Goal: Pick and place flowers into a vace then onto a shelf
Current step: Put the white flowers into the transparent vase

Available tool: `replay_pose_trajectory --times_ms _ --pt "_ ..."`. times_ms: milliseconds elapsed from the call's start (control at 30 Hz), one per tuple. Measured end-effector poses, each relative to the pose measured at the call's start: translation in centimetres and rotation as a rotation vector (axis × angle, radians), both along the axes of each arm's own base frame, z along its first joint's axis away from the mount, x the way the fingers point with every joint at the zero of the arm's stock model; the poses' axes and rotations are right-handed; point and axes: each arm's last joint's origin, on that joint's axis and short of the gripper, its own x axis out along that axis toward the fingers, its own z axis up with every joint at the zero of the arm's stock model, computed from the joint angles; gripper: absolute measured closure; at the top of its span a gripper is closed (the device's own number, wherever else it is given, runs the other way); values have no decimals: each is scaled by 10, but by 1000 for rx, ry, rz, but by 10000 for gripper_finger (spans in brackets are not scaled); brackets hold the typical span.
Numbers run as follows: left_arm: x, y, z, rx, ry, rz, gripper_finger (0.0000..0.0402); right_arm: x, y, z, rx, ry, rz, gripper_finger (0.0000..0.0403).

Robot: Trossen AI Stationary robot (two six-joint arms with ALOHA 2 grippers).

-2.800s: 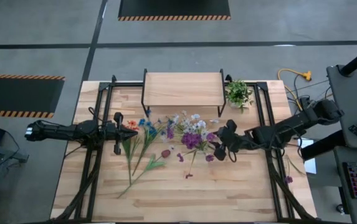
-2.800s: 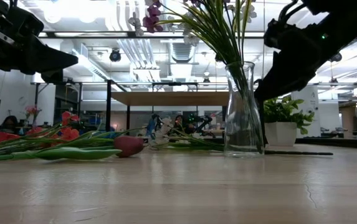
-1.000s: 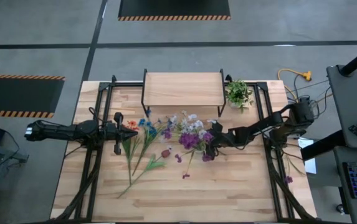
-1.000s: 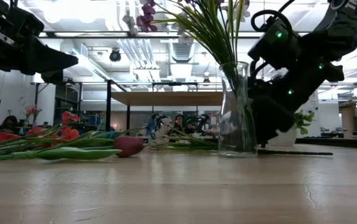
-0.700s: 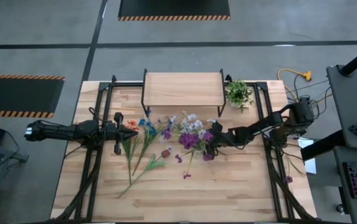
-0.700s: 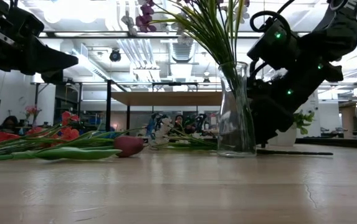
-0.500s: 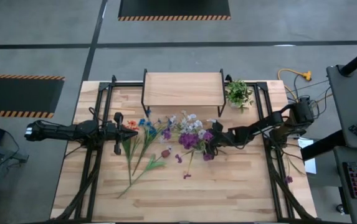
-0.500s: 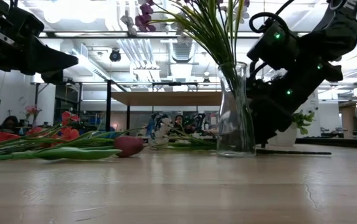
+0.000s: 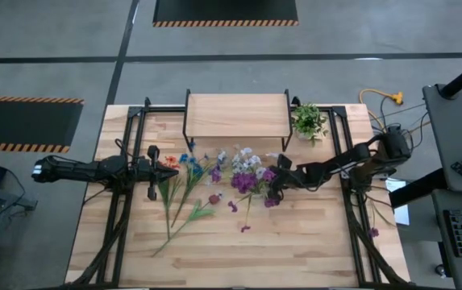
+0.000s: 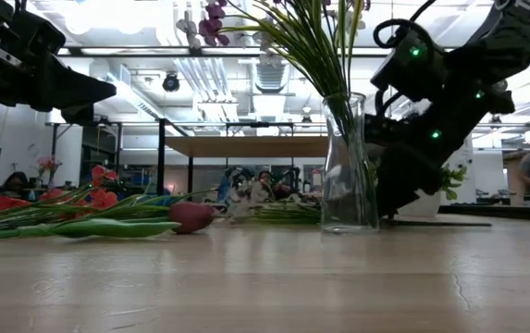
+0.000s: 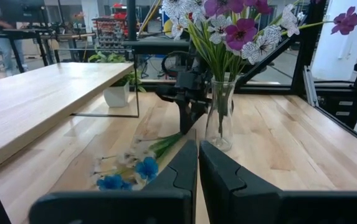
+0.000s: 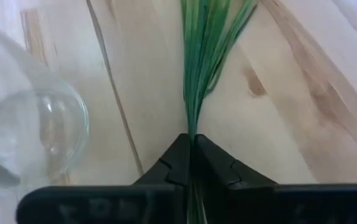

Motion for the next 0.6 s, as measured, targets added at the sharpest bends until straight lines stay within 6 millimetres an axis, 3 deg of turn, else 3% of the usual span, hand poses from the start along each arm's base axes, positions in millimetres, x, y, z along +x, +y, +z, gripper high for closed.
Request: replay_pose_trajectory --times_ms 600 --pt "0 0 0 0 1 0 402 -25 -2 68 -90 -171 -51 394"
